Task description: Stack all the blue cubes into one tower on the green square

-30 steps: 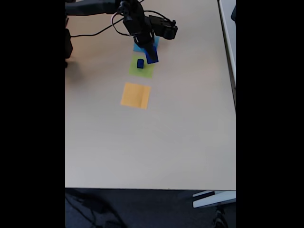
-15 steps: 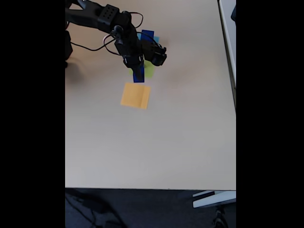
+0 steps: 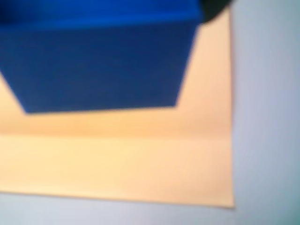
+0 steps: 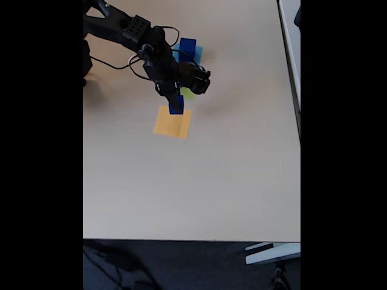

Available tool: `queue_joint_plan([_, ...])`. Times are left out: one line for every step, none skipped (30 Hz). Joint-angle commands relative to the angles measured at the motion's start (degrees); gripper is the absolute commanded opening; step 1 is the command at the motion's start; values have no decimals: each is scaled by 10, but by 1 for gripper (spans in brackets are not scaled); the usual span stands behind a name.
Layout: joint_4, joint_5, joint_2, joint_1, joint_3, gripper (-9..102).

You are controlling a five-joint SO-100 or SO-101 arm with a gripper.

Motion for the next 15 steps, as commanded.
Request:
queue_joint_plan([-28, 3, -5, 6, 0, 9])
queue_joint_plan([-30, 4, -8, 7, 2, 9])
queue_joint_plan([-30, 7, -11, 8, 2, 9])
queue_joint_plan([-30, 9, -12, 8, 3, 9])
queue_joint_plan([-32, 11, -12, 8, 7, 9])
queue_joint_plan([-35, 12, -11, 9, 13, 9])
queue_joint_plan([-40, 14, -9, 10, 21, 9])
queue_joint_plan([-47, 17, -6, 10, 30, 9])
queue_joint_plan([-52, 19, -1, 11, 40, 9])
queue_joint_plan([-54, 23, 4, 11, 47, 9])
queue_joint_plan([-54, 25, 8, 11, 53, 9])
queue_joint_plan([-54, 26, 10, 12, 56, 9])
queue_joint_plan([-54, 27, 11, 13, 60, 9])
queue_joint_plan([-54, 28, 11, 14, 63, 9])
queue_joint_plan([-54, 29, 11, 15, 66, 9])
